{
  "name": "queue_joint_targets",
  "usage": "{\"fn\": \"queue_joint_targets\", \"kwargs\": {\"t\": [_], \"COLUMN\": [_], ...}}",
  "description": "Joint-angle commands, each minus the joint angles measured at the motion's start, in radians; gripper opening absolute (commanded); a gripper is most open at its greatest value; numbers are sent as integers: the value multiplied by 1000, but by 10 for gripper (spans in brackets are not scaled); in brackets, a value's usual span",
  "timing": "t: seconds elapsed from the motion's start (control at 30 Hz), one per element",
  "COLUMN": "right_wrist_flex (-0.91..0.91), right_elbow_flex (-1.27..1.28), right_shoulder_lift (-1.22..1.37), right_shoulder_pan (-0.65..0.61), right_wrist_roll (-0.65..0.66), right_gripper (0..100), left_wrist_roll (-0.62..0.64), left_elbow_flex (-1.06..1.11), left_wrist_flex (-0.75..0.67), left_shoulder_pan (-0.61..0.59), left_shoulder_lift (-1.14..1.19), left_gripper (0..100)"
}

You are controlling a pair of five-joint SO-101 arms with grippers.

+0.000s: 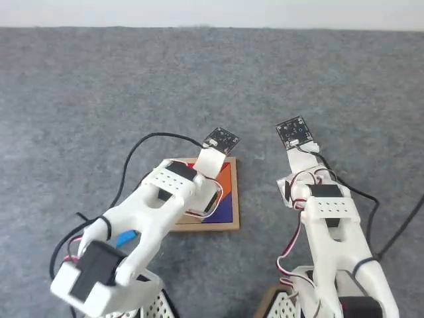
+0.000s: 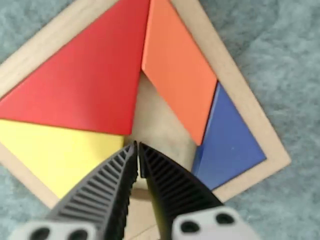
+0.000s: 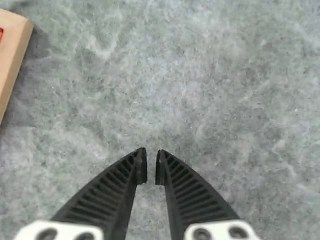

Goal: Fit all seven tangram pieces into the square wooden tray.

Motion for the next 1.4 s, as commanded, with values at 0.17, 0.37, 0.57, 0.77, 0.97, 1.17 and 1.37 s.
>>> {"fn": "queue_joint_targets", "kwargs": {"t": [0.17,0.37,0.57,0.77,0.97,1.17,1.37], "right_wrist_flex": [-18,-18,-18,-18,-18,-18,-18], "right_elbow_flex": [-5,-5,-3,-3,-3,-3,-3], "right_shoulder_lift": [-7,-7,-7,-1,-1,1,1], "right_shoulder_pan": [15,13,8,7,7,7,7], "right_wrist_roll": [-3,-3,-3,-3,-3,-3,-3], "right_gripper": [45,45,45,45,45,45,45], "left_wrist_roll": [-34,-35,-178,-376,-463,-514,-585], "left_elbow_flex": [234,349,449,529,507,326,182], "left_wrist_flex": [-51,52,281,284,238,279,292], "left_shoulder_pan": [17,-235,-520,-752,-778,-776,-778], "left_shoulder_lift": [-482,-985,-1467,-1517,-1221,-721,-301], "left_gripper": [12,12,13,13,16,45,49]}}
